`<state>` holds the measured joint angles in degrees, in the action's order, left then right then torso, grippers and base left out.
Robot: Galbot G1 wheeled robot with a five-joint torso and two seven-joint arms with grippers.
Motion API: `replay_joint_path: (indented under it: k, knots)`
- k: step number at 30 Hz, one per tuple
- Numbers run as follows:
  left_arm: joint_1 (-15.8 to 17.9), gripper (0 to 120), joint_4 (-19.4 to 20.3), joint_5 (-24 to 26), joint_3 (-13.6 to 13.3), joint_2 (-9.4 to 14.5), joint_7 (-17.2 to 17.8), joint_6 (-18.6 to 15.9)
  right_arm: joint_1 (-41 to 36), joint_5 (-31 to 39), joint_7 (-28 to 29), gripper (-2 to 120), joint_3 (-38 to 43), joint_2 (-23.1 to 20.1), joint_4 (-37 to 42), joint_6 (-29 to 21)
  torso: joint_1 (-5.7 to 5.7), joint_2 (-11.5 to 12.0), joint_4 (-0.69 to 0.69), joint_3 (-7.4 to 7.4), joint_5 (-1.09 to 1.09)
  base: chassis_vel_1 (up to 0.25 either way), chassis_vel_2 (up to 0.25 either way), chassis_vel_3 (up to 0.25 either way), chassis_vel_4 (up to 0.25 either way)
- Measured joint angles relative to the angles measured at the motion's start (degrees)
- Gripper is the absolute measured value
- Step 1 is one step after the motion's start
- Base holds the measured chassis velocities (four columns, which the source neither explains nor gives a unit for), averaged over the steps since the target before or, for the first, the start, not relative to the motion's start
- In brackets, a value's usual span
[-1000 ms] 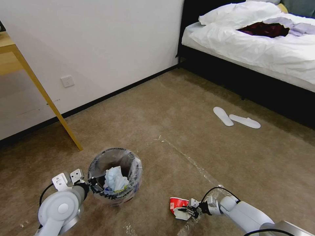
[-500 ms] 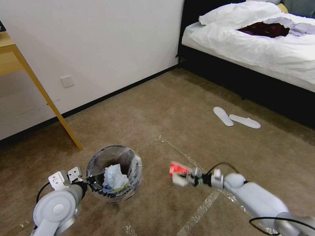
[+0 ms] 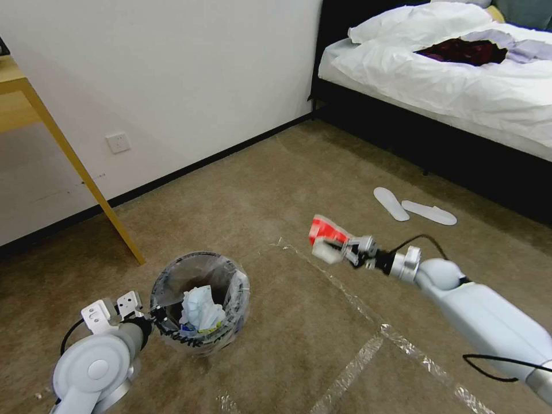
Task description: Pick up the trash bin and place the garbage on the floor into it.
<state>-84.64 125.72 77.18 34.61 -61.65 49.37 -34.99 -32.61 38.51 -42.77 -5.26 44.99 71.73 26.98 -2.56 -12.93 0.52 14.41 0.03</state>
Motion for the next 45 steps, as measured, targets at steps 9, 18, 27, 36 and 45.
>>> replay_joint_path:
  k: [9, 18, 27, 36, 45]
  knots:
    - [0.4, 0, -0.5, 0.2, -0.3, 0.0, 0.2, -0.2, 6.7, 8.1, -0.1, 0, 1.1, -2.3, 6.3, -1.0, 0.00, 0.0, -0.01, 0.00, -0.03, 0.000, 0.000, 0.000, 0.000]
    - [1.0, 0, -0.9, 1.3, 0.1, 0.2, 0.5, -0.4, 19.9, 15.2, -1.6, 0, -12.1, 2.5, 14.8, -2.9, 0.00, 0.0, 0.00, 0.00, -0.01, 0.000, 0.000, 0.000, 0.000]
    - [1.2, 0, -1.6, 1.3, -0.2, -0.2, 0.6, -0.4, 24.3, 14.9, -3.0, 0, -23.2, 7.4, 14.7, -2.9, 0.00, 0.0, -0.01, 0.00, -0.02, 0.000, 0.000, 0.000, 0.000]
    - [1.3, 0, -1.7, 1.2, -0.3, -0.6, 0.6, -0.4, 25.0, 12.0, -3.2, 0, -31.4, 11.9, 12.8, -2.2, 0.00, 0.0, 0.00, 0.00, -0.02, 0.000, 0.000, 0.000, 0.000]
    - [1.0, 0, -1.4, 1.0, -0.2, -0.8, 0.6, -0.4, 23.8, 9.8, -3.6, 0, -34.4, 13.8, 10.8, -2.0, 0.01, 0.0, 0.00, 0.00, -0.02, 0.000, 0.000, 0.000, 0.000]
